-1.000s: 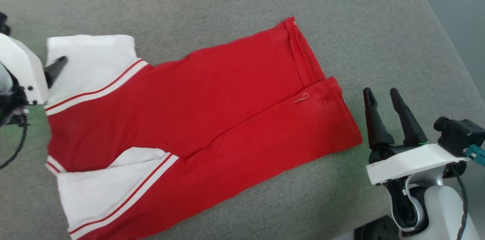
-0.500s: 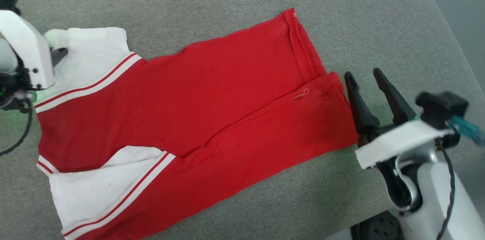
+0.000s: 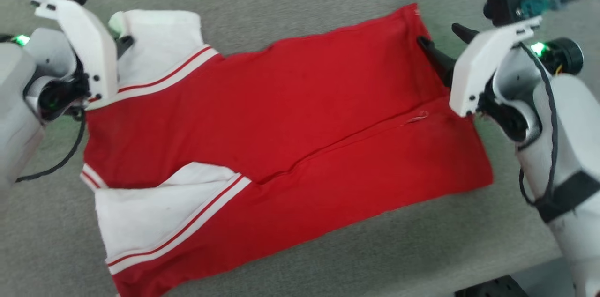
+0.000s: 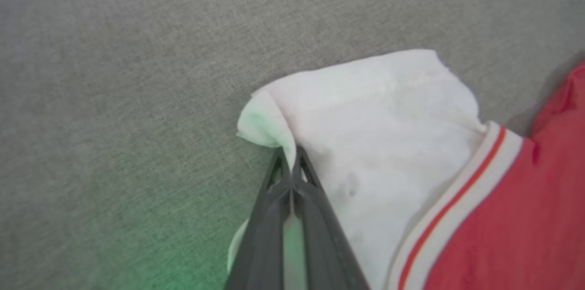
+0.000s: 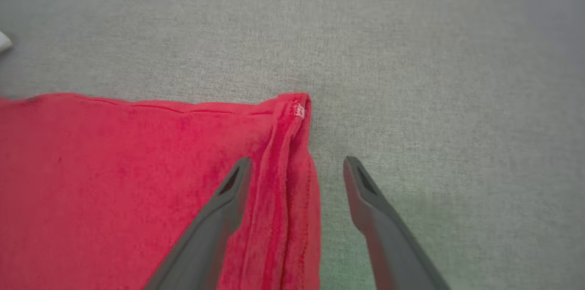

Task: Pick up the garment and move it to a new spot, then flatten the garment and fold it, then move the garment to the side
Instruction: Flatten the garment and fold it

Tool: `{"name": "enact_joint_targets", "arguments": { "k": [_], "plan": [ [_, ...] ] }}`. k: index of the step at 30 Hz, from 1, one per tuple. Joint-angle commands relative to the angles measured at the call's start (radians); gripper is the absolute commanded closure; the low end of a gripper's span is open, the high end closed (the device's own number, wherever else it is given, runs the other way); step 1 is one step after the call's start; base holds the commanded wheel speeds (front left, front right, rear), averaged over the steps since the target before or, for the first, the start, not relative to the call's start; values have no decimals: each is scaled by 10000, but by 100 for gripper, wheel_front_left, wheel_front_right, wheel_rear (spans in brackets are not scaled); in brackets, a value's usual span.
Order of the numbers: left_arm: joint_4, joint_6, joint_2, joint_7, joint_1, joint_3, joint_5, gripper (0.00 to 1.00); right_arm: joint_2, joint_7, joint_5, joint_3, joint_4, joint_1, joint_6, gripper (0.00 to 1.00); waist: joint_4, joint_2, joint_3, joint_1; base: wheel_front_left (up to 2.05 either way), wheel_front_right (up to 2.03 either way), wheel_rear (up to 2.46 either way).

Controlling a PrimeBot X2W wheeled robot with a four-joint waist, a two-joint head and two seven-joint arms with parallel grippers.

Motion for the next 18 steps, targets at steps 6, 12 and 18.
{"name": "enact_joint_targets", "arguments": {
  "k": [6,12,18],
  "plan": [
    [-314,-45,-358,-191,-272,-296,276,100,28,812,765,869,2131,-1762,-6,0,713,0,466,0,0,0,0],
    [-543,-34,-461,-319,-263,-415,237,100,12,1237,1051,1377,3319,-2345,-6,0,876,0,541,0,0,0,0],
    [-709,-35,-616,-626,-287,-425,-45,100,71,921,1363,1602,4230,-2643,-6,100,1014,0,350,0,0,0,0]
  ]
}}
